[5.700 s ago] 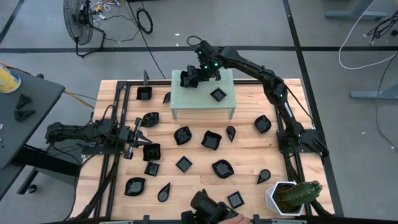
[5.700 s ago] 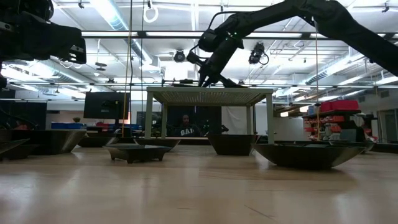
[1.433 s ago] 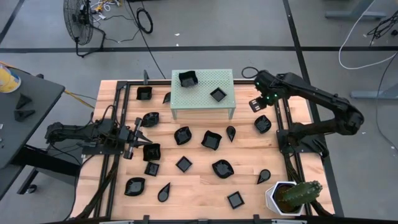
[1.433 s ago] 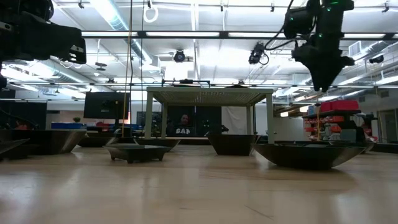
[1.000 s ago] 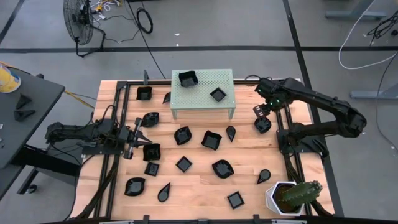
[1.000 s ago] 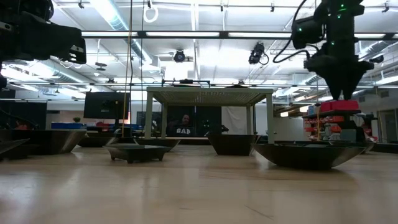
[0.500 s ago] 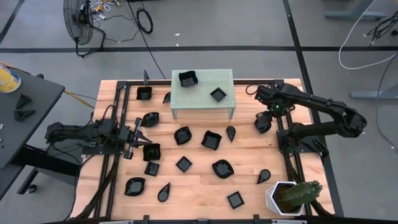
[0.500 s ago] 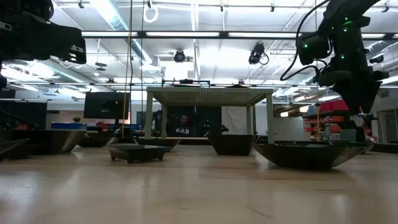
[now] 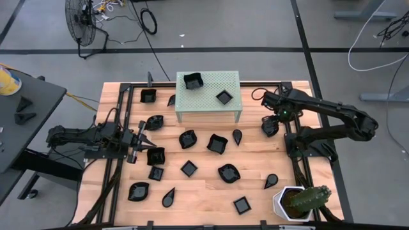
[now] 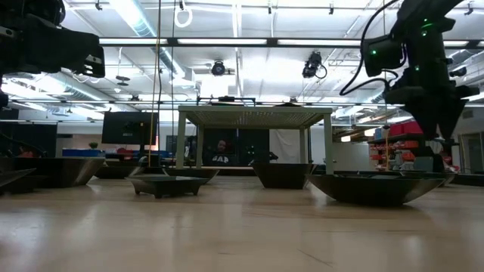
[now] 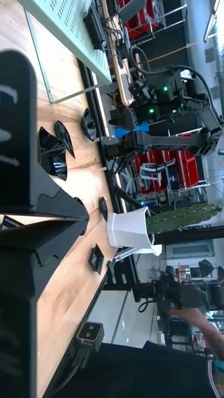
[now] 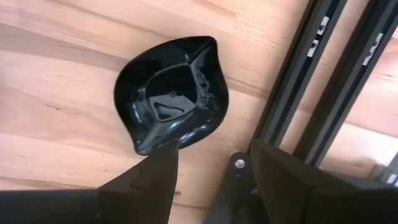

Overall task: Pick & Place Mini shaped plates
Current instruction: Put the leaf shaped plate on the shelf

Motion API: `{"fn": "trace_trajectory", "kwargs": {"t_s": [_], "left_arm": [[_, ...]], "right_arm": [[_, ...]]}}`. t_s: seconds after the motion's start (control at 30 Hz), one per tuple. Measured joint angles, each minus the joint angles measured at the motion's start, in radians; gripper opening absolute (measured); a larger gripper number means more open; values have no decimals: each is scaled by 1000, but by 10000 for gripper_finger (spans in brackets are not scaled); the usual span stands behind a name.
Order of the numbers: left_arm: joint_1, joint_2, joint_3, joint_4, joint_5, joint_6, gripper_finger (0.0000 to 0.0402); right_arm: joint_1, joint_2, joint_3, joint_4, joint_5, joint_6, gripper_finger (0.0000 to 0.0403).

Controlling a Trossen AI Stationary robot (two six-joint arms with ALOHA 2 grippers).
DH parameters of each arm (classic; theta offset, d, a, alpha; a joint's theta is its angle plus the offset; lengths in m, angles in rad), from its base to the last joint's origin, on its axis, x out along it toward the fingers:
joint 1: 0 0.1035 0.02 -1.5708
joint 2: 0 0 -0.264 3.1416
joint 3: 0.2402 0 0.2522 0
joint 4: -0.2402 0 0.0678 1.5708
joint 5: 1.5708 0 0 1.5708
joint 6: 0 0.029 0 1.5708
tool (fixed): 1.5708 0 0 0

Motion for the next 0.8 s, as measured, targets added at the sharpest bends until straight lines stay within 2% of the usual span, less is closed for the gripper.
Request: {"fn": "trace_trajectory", "kwargs": {"t_s": [0.53, 0.8], "left_arm": [[0, 0, 0, 0, 0, 0, 23], [0, 0, 0, 0, 0, 0, 23]], "right_arm": [[136, -3, 0, 5, -26, 196, 206], [196, -3, 0, 19, -26, 235, 206]]}}
